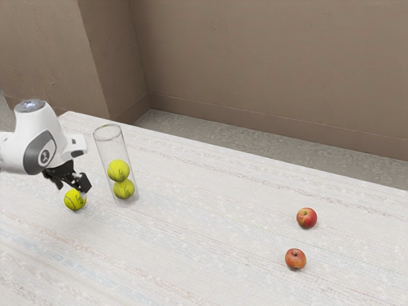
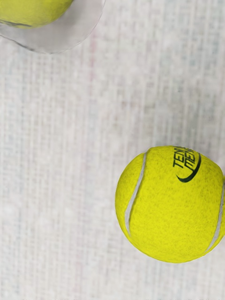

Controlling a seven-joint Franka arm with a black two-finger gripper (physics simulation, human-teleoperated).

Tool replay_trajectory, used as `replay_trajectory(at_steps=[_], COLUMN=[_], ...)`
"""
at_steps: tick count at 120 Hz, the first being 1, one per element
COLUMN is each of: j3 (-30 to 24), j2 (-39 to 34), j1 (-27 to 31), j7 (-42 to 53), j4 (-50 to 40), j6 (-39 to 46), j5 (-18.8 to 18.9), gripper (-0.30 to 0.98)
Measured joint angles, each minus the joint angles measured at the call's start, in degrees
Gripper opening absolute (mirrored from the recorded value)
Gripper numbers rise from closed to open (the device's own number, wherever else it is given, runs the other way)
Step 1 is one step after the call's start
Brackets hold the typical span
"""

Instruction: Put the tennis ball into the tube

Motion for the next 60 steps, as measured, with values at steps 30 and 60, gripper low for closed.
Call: replay_trajectory(at_steps=[30,60], j3=[0.0,-0.03], j2=[6.15,10.25], j1=[0.18,2.56], j7=[3.38,6.03], j4=[1.41,4.74], j6=[6.2,8.01], j5=[-1.92,-2.7], gripper=[0.69,0.69])
